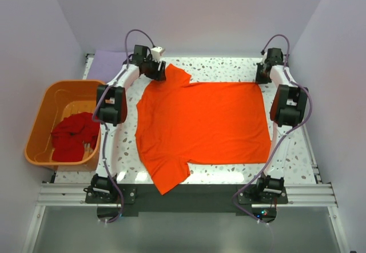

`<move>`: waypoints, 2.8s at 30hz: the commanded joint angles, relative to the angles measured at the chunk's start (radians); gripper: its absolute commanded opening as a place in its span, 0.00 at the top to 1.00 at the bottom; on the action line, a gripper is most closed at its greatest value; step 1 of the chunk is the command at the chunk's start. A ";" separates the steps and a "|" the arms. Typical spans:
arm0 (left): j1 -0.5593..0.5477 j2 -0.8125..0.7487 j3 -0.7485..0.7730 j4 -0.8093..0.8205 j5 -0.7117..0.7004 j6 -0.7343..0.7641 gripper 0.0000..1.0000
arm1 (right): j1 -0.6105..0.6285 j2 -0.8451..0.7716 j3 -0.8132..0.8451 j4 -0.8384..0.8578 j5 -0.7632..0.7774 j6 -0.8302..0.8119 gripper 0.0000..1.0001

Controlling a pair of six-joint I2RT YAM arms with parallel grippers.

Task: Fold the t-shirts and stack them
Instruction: Fold the tshirt

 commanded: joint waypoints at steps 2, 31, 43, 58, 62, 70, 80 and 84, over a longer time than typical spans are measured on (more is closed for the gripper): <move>0.010 0.049 0.073 0.131 -0.002 -0.027 0.34 | 0.000 -0.016 0.000 -0.023 -0.025 -0.041 1.00; -0.040 0.175 0.201 0.159 -0.068 -0.107 0.77 | 0.000 -0.022 0.053 -0.057 -0.054 -0.091 1.00; -0.006 -0.055 -0.019 0.419 0.087 -0.061 1.00 | 0.000 -0.122 -0.025 0.054 -0.140 -0.096 1.00; 0.012 -0.342 -0.407 0.607 0.219 0.053 1.00 | -0.020 -0.272 -0.160 0.134 -0.186 -0.102 1.00; 0.021 -0.412 -0.499 0.627 0.245 0.080 1.00 | -0.023 -0.302 -0.191 0.123 -0.209 -0.124 1.00; 0.027 -0.618 -0.773 0.691 0.262 0.140 1.00 | -0.048 -0.374 -0.270 0.112 -0.240 -0.177 1.00; 0.018 -0.835 -1.019 0.674 0.256 0.163 1.00 | -0.062 -0.434 -0.388 0.097 -0.283 -0.245 1.00; -0.037 -0.914 -1.103 0.613 0.135 0.209 1.00 | -0.063 -0.444 -0.431 0.097 -0.282 -0.285 1.00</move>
